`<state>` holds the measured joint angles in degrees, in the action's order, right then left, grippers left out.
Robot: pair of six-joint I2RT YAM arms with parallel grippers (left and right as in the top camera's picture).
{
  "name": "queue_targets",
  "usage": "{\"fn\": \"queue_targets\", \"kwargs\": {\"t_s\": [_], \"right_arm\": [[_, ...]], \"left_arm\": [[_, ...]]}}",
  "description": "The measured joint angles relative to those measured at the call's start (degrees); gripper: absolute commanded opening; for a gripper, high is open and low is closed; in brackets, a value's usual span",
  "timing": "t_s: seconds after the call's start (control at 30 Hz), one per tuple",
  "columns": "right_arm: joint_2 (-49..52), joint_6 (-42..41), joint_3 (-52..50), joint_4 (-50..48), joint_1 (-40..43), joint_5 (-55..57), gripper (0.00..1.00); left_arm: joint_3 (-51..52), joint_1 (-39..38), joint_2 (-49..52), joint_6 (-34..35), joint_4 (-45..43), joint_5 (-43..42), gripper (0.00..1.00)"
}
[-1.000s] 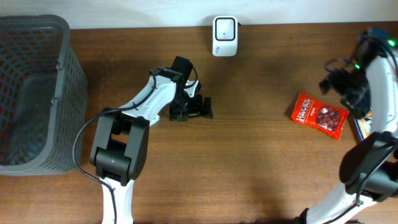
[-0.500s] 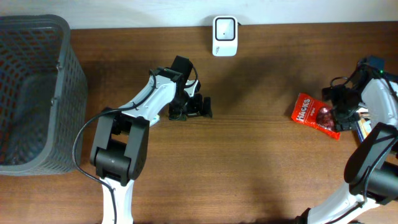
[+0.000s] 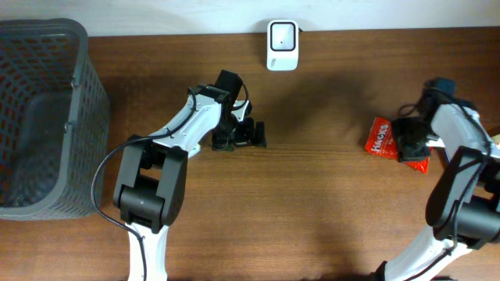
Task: Scan the item barcode
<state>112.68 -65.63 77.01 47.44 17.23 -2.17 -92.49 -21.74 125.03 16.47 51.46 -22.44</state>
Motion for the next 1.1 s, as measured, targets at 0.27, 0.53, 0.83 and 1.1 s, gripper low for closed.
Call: {"fn": "queue_targets", "kwargs": {"t_s": [0.27, 0.53, 0.83, 1.1], "right_arm": [[0.33, 14.03, -0.11, -3.34, -15.37, 0.17, 0.56], [0.52, 27.36, 4.15, 2.56, -20.02, 0.63, 0.81], [0.72, 55.41, 15.45, 5.14, -8.26, 6.43, 0.60], [8.63, 56.68, 15.45, 2.40, 1.18, 3.10, 0.54]], "left_arm": [[0.00, 0.00, 0.00, 0.00, 0.00, 0.00, 0.99], [-0.02, 0.00, 0.00, 0.00, 0.00, 0.02, 0.99], [-0.04, -0.24, -0.04, 0.00, 0.00, 1.27, 0.99], [-0.04, -0.55, -0.09, 0.00, -0.02, 1.97, 0.99]]}}
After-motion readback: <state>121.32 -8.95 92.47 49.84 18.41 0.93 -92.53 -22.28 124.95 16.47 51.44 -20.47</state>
